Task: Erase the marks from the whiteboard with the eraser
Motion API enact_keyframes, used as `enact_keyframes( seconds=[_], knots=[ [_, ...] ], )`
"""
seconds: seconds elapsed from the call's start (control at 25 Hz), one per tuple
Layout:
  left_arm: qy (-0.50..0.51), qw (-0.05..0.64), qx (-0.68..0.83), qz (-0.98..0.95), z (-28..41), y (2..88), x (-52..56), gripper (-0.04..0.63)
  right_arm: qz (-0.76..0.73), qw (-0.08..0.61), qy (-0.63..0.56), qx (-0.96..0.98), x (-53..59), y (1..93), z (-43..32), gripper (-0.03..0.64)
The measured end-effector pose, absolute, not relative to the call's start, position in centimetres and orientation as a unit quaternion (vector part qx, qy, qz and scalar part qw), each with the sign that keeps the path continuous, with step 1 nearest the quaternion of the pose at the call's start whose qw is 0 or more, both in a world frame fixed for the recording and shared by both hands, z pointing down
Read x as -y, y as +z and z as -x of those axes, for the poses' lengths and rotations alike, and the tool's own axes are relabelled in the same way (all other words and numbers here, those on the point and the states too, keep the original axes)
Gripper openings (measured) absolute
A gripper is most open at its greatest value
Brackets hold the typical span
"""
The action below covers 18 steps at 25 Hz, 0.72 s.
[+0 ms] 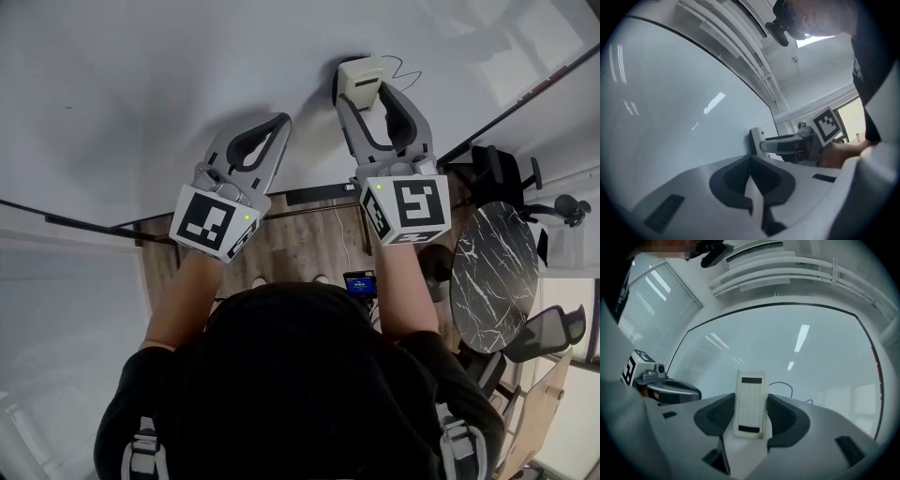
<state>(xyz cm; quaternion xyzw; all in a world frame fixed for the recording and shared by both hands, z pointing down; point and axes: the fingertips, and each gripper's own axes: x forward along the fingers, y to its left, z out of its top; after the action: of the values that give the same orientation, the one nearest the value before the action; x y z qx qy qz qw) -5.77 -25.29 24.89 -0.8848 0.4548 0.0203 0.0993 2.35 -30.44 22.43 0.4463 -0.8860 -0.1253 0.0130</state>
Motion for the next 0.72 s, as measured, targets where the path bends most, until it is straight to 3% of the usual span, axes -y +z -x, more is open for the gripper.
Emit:
enact_keyframes(
  seconds=[0.72],
  knots=[
    [0.019,0.104,-0.437,0.893,4.3,24.7,26.1,0.005,-0.472,0.027,-0.146,0.869,31.2,22.1,-3.2,0.219]
  ],
)
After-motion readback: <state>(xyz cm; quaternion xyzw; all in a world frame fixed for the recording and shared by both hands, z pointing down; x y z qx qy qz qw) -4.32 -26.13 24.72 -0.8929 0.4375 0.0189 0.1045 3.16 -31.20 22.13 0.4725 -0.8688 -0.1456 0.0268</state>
